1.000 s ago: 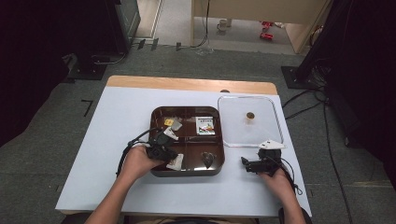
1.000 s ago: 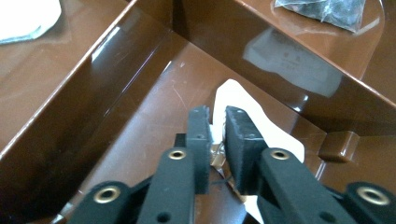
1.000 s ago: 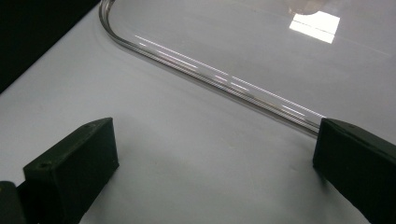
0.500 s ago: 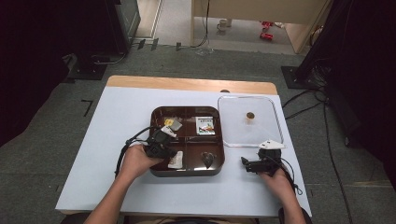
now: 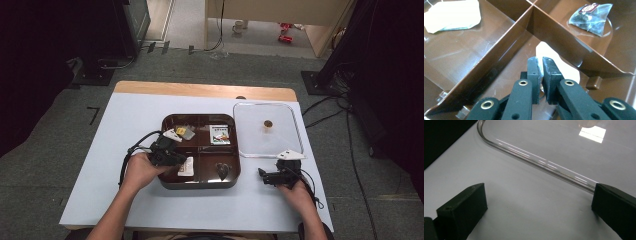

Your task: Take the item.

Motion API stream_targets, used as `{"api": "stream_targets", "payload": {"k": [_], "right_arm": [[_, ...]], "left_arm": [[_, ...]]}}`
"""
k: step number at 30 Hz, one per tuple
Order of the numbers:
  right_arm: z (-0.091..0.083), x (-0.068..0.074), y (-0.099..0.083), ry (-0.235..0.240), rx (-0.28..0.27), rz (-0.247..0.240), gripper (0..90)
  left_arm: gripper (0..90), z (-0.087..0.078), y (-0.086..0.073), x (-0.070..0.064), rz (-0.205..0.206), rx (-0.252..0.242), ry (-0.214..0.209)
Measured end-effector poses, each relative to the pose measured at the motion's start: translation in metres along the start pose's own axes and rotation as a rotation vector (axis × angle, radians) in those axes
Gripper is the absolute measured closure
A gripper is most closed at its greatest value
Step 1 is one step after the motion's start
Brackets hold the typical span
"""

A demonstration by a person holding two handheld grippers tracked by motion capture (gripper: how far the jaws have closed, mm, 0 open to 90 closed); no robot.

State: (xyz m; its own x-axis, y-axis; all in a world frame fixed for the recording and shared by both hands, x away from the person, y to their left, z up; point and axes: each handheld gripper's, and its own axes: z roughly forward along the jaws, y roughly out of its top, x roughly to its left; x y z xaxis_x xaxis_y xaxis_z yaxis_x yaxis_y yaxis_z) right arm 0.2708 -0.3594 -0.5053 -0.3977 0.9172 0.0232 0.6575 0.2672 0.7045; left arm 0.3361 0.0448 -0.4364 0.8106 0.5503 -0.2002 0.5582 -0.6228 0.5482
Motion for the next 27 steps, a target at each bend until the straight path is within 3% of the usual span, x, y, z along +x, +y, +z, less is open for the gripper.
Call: {"api": "stream_targets", "payload": {"k": [6, 27], "right_arm": [[0.0, 0.0, 0.0, 0.0, 0.0, 0.0, 0.0], [0.0, 0.0, 0.0, 0.0, 0.0, 0.0, 0.0]], "left_arm": [[85.5, -0.017, -0.003, 0.006, -0.027, -0.066, 0.001], [85.5, -0.063, -0.019, 0.032, -0.1, -0.212, 0.045]]}}
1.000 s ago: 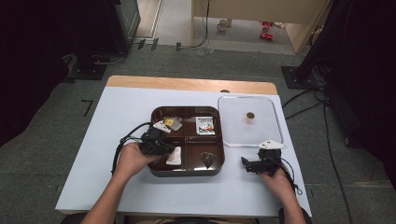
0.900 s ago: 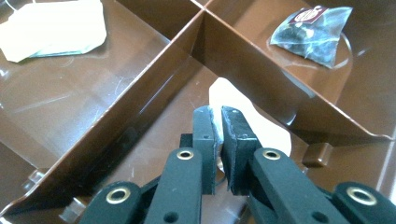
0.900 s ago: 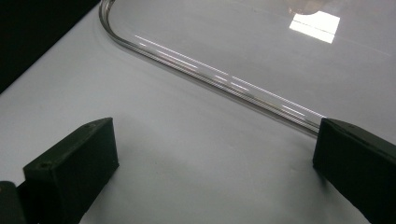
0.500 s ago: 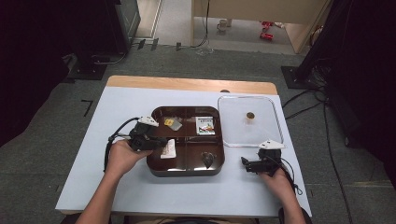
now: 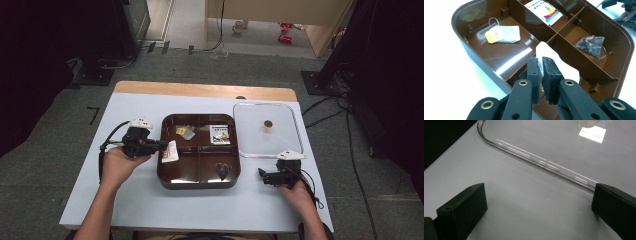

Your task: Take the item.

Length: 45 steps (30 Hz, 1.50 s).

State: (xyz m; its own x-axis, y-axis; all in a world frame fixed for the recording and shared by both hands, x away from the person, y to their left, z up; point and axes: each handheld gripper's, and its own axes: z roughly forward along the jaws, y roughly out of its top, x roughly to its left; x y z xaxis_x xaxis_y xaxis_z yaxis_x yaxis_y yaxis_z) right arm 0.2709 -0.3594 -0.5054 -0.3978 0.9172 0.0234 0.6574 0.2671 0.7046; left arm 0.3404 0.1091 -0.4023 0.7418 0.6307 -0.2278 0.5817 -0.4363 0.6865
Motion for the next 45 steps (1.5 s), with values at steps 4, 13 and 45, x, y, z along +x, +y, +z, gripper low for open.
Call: {"api": "stream_targets", "payload": {"k": [4, 13, 45], "right_arm": [[0.0, 0.0, 0.0, 0.0, 0.0, 0.0, 0.0], [0.0, 0.0, 0.0, 0.0, 0.0, 0.0, 0.0], [0.0, 0.0, 0.0, -0.001, 0.0, -0.001, 0.0]], "left_arm": [[85.5, -0.009, -0.002, 0.005, -0.014, -0.022, 0.013], [85.6, -0.03, -0.01, 0.021, -0.054, -0.07, 0.057], [85.0, 0.008, -0.039, 0.066, -0.144, 0.085, 0.161]]}}
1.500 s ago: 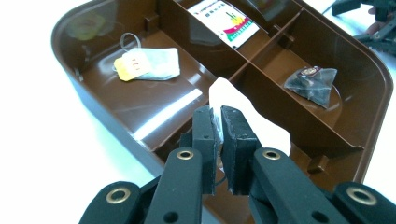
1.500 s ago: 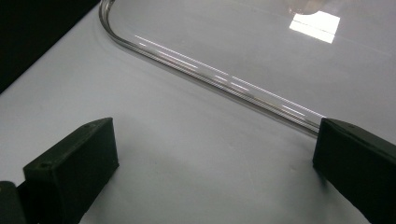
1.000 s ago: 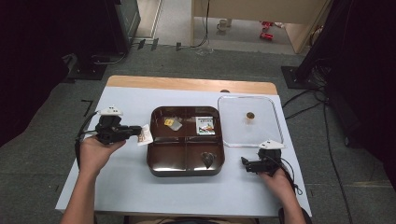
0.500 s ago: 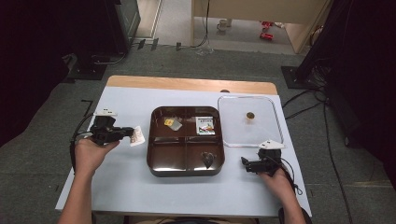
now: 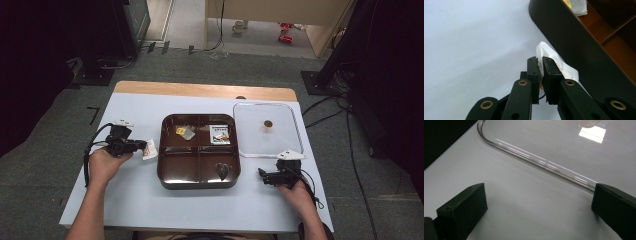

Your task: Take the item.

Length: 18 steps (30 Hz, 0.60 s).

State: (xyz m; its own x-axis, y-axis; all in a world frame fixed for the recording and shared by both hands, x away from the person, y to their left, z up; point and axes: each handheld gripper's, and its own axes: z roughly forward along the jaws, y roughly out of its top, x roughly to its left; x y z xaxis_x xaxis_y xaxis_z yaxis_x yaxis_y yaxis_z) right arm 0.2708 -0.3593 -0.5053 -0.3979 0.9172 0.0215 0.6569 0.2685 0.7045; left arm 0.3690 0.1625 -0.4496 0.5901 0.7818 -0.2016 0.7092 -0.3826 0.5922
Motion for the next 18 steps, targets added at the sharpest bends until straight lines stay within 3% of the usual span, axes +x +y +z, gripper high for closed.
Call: {"api": "stream_targets", "payload": {"k": [12, 18], "right_arm": [[0.0, 0.0, 0.0, 0.0, 0.0, -0.002, 0.0], [0.0, 0.0, 0.0, 0.0, 0.0, -0.002, 0.0]], "left_arm": [[82.7, 0.01, -0.002, -0.002, 0.028, 0.034, -0.004], [75.4, 0.01, -0.002, -0.002, 0.023, 0.034, 0.003]]}}
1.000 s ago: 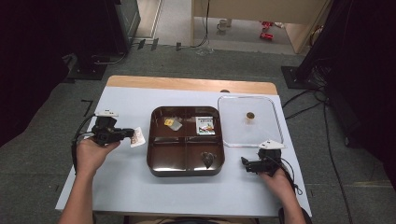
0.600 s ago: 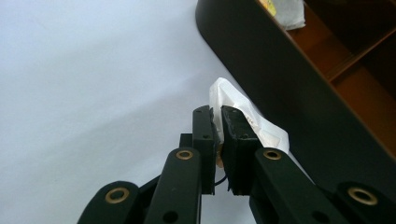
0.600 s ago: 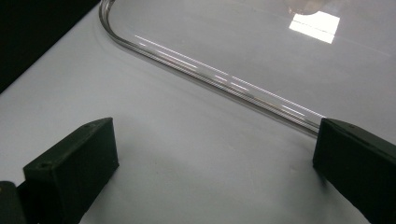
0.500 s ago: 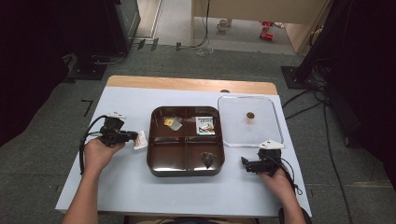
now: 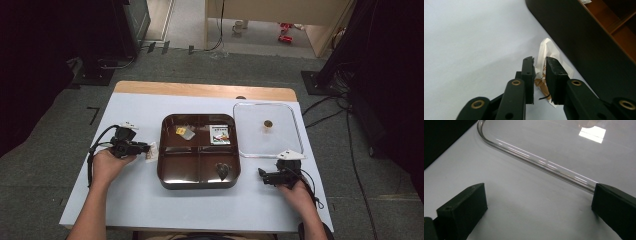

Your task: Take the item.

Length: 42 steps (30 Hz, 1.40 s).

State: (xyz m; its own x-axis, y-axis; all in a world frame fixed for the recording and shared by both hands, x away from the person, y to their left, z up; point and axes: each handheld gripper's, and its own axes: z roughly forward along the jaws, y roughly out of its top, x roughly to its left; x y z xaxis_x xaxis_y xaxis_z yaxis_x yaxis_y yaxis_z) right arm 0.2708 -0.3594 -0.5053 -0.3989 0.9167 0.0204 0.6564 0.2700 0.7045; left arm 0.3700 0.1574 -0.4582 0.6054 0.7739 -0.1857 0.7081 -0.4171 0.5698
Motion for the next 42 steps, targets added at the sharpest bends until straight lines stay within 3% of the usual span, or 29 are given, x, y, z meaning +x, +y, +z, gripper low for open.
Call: {"api": "stream_targets", "payload": {"k": [10, 13, 16, 24, 36, 42], "right_arm": [[0.0, 0.0, 0.0, 0.0, 0.0, 0.0, 0.0], [0.0, 0.0, 0.0, 0.0, 0.0, 0.0, 0.0], [0.0, 0.0, 0.0, 0.0, 0.0, 0.001, 0.0], [0.0, 0.0, 0.0, 0.0, 0.0, 0.001, 0.0], [0.0, 0.0, 0.0, 0.0, 0.0, 0.0, 0.0], [0.0, 0.0, 0.0, 0.0, 0.0, 0.0, 0.0]], "left_arm": [[59.1, -0.005, 0.0, 0.001, -0.011, -0.035, 0.011], [56.9, -0.01, -0.001, 0.002, -0.008, -0.068, 0.017], [52.9, -0.017, -0.003, 0.006, 0.0, -0.111, 0.041], [49.0, -0.027, -0.017, 0.019, -0.01, -0.153, 0.093], [42.9, -0.038, -0.033, 0.042, -0.063, -0.189, 0.145], [42.9, -0.034, -0.04, 0.052, -0.098, -0.143, 0.189]]}}
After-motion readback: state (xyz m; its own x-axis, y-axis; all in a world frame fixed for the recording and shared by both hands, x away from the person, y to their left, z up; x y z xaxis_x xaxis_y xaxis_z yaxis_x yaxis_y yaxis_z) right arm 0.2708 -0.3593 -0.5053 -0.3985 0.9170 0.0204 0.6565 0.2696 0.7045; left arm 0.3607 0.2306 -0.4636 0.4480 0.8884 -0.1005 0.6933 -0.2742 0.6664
